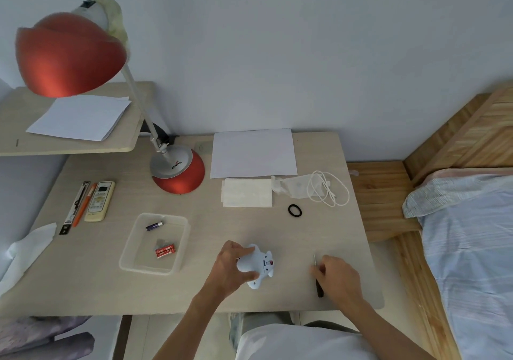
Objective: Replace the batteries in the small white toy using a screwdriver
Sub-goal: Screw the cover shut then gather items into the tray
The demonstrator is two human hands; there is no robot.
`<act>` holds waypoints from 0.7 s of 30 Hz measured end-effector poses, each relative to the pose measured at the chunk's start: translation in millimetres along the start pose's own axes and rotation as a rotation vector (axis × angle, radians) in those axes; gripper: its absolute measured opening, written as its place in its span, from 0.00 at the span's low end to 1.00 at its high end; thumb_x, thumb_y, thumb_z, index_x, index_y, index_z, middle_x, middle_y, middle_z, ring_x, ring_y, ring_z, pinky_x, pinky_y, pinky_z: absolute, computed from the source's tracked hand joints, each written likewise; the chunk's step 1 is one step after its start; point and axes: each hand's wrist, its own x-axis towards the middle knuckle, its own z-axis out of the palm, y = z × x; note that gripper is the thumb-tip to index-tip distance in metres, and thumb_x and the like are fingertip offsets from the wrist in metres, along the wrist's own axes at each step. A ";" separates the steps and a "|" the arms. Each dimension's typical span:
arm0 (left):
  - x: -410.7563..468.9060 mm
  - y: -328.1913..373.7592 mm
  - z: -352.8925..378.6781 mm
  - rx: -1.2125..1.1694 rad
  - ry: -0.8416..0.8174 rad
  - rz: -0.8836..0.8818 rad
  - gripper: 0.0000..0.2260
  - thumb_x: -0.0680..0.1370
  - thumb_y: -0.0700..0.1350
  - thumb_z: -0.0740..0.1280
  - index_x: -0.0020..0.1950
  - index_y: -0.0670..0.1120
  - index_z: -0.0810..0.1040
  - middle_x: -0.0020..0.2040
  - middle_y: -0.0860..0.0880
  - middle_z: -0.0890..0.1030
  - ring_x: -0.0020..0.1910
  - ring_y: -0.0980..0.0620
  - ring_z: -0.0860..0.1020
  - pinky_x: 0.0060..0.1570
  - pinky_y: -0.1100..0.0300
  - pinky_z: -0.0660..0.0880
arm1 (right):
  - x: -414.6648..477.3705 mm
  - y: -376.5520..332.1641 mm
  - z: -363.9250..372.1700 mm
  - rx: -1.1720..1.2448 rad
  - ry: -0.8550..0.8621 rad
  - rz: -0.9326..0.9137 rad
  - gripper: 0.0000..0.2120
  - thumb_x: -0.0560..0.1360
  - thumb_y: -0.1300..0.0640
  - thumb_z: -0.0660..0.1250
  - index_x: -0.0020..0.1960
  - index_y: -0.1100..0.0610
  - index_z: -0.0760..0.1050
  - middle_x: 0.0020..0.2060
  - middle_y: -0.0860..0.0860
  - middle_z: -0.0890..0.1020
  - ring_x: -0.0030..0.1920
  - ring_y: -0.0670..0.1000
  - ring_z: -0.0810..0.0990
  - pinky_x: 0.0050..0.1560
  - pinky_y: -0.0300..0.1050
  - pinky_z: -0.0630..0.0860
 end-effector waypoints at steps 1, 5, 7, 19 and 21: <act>1.9 2.0 -2.5 -0.008 0.020 0.008 0.30 0.66 0.55 0.82 0.68 0.56 0.83 0.57 0.57 0.74 0.56 0.57 0.77 0.56 0.61 0.79 | 1.1 0.0 -3.8 0.017 0.005 0.006 0.16 0.82 0.38 0.64 0.43 0.48 0.75 0.37 0.44 0.78 0.36 0.43 0.76 0.37 0.39 0.72; 21.5 17.7 -13.2 0.002 0.108 0.046 0.23 0.74 0.52 0.79 0.68 0.56 0.83 0.57 0.58 0.76 0.57 0.60 0.78 0.60 0.61 0.78 | 11.3 4.5 -17.8 0.145 0.099 0.048 0.16 0.82 0.38 0.64 0.44 0.48 0.75 0.39 0.43 0.79 0.39 0.45 0.79 0.39 0.41 0.74; 37.9 32.8 -15.4 0.018 0.146 0.052 0.19 0.77 0.51 0.78 0.68 0.54 0.83 0.57 0.57 0.77 0.56 0.60 0.79 0.60 0.59 0.80 | 20.9 8.8 -25.2 0.225 0.172 0.083 0.14 0.82 0.39 0.66 0.49 0.49 0.76 0.44 0.43 0.80 0.43 0.46 0.80 0.42 0.43 0.75; 140.5 99.5 36.7 -0.036 0.056 -0.088 0.14 0.76 0.46 0.77 0.62 0.47 0.84 0.51 0.49 0.82 0.47 0.52 0.82 0.57 0.49 0.81 | 134.3 41.1 -69.7 0.584 0.061 0.319 0.46 0.66 0.43 0.83 0.77 0.53 0.66 0.69 0.53 0.73 0.68 0.55 0.76 0.61 0.57 0.79; 151.6 104.8 43.8 -0.016 0.036 -0.087 0.08 0.75 0.42 0.76 0.48 0.50 0.79 0.44 0.49 0.80 0.41 0.51 0.78 0.52 0.49 0.80 | 161.1 54.3 -53.0 0.627 0.053 0.310 0.43 0.59 0.38 0.83 0.70 0.48 0.72 0.62 0.50 0.79 0.62 0.52 0.82 0.57 0.56 0.83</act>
